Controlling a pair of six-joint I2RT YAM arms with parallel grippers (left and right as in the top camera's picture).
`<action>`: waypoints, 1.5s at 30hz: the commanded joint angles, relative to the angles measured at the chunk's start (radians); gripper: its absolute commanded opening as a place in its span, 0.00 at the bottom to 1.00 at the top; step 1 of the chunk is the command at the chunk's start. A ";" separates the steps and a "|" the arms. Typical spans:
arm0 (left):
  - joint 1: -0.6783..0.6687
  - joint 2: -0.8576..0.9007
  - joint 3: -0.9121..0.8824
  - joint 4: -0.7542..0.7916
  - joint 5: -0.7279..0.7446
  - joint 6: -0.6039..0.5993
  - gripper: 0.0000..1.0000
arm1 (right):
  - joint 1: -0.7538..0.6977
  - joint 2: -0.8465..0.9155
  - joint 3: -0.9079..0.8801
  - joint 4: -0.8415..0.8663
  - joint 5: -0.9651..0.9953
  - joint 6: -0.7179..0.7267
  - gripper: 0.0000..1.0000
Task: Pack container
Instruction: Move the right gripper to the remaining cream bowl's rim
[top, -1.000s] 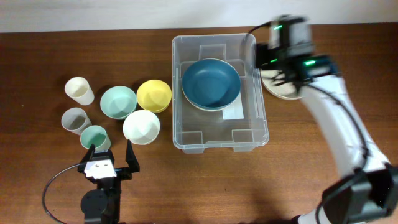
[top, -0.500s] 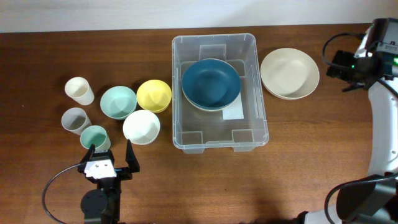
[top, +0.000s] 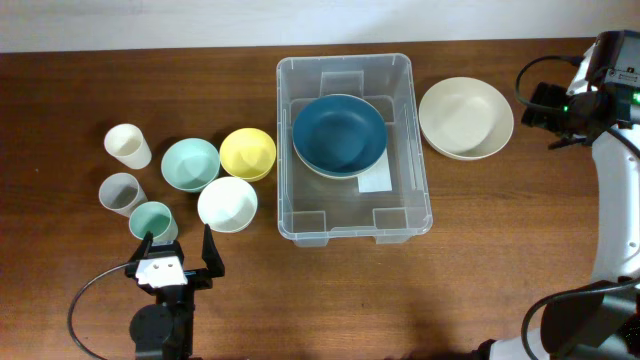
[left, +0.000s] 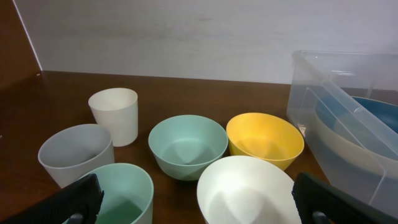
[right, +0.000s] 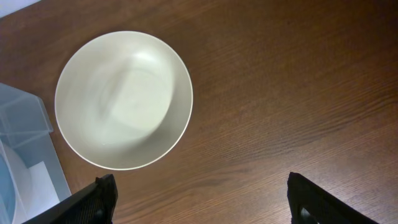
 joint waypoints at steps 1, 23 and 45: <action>-0.003 -0.005 -0.007 0.002 0.008 0.016 0.99 | 0.003 0.003 0.001 -0.003 -0.024 0.010 0.83; -0.003 -0.005 -0.007 0.002 0.008 0.016 1.00 | 0.087 0.029 0.001 0.077 -0.058 0.010 0.83; -0.003 -0.005 -0.007 0.002 0.008 0.016 1.00 | -0.014 0.443 0.001 0.291 -0.187 0.159 0.89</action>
